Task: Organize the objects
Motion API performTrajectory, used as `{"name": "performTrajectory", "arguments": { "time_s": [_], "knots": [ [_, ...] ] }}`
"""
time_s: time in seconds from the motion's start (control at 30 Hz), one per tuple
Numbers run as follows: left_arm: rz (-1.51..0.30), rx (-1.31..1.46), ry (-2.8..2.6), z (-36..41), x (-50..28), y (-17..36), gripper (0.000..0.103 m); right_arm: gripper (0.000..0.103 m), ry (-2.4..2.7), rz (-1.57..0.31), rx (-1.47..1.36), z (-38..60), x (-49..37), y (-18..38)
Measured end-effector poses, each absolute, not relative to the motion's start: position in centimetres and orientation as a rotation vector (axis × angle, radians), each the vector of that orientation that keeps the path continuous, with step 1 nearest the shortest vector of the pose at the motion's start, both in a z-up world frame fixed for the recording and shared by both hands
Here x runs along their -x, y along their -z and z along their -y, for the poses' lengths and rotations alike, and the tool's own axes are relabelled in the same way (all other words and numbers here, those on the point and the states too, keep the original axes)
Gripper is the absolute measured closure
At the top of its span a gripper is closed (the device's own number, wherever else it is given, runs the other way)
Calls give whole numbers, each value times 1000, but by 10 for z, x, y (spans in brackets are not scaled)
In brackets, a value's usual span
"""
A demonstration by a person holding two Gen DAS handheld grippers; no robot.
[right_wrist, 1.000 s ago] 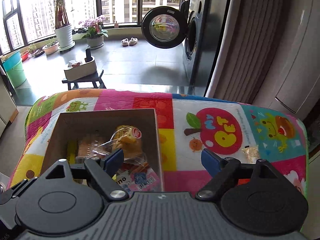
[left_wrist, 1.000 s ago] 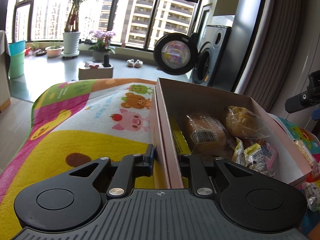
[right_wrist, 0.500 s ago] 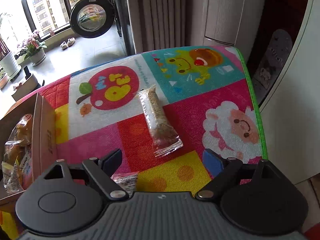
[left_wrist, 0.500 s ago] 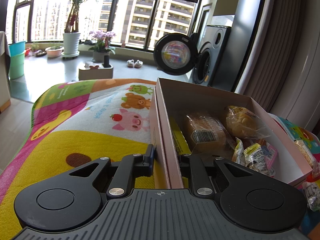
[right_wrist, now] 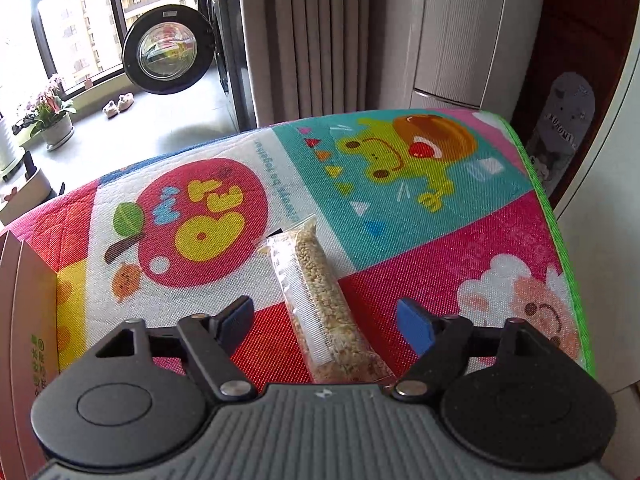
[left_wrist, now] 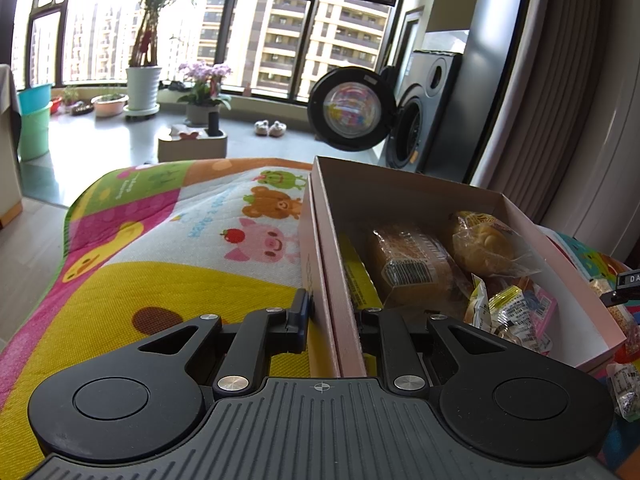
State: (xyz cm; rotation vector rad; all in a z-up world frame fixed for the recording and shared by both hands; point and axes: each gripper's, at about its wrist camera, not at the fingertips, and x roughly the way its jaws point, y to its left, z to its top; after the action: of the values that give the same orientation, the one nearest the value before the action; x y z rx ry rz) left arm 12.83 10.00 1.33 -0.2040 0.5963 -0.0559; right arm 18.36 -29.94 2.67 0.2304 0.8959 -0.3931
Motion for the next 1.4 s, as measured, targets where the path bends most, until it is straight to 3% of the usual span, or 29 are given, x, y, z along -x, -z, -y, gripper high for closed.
{"name": "performTrajectory", "arguments": {
  "time_s": [0.03,0.13,0.23,0.67,0.87,0.97,1.0,1.03,1.4],
  "knots": [
    [-596,204,56,-100,-128,-13,85,42,406,-891,-229,299,-182,-26],
    [-596,203,56,-100,-128,-13,85,63,402,-895,-201,296,-173,-27],
    [-596,204,56,-100,-128,-13,85,71,391,-923,-203,296,-157,-29],
    [-596,203,56,-100,-128,-13,85,72,230,-940,-65,239,-9,-33],
    [-596,203,55,-100,-128,-13,85,71,124,-916,21,202,21,-34],
    [-595,202,55,-100,-128,-13,85,56,136,-902,42,197,21,-34],
    [-595,201,55,-100,-128,-13,85,36,137,-898,39,198,20,-33],
    [-595,199,54,-100,-128,-14,86,24,141,-889,29,200,20,-33],
    [-598,190,54,-100,-127,-16,86,20,174,-826,8,198,15,-22]
  ]
}}
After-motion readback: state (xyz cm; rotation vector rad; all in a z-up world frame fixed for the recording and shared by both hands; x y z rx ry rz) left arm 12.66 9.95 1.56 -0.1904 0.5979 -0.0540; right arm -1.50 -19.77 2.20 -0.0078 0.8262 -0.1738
